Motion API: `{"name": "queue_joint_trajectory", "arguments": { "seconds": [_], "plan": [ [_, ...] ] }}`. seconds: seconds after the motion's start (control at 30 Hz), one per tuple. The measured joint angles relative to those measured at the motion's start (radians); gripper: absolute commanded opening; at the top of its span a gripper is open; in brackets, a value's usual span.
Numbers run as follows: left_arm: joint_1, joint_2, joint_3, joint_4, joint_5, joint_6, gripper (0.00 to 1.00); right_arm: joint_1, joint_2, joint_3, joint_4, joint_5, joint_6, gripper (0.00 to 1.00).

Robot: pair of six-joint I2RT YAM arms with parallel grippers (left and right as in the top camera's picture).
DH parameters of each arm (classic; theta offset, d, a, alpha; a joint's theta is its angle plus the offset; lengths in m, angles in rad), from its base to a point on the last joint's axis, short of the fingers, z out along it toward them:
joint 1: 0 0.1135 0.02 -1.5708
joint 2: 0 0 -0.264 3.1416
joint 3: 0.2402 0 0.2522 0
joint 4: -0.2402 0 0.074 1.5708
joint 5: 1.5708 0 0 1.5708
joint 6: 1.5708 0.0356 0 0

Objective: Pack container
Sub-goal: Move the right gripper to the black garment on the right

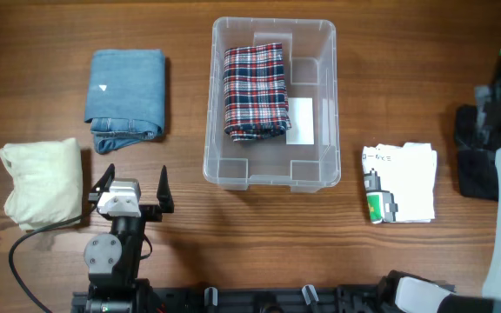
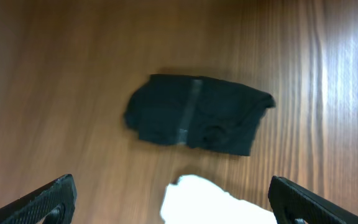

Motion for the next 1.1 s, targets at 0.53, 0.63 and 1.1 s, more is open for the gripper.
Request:
{"name": "queue_joint_trajectory", "arguments": {
  "seconds": [0.53, 0.63, 1.1],
  "plan": [
    [0.0, 0.0, 0.0, 0.0, 0.0, 0.0, 1.0, -0.364, 0.245, -0.252, 0.451, -0.339, -0.224, 1.0],
    [0.0, 0.0, 0.0, 0.0, 0.0, 0.0, 1.0, -0.377, 0.319, -0.252, 0.465, -0.359, -0.243, 1.0],
    [0.0, 0.0, 0.0, 0.0, 0.0, 0.0, 1.0, -0.393, 0.465, -0.23, 0.631, -0.522, -0.249, 1.0]
  ]
}}
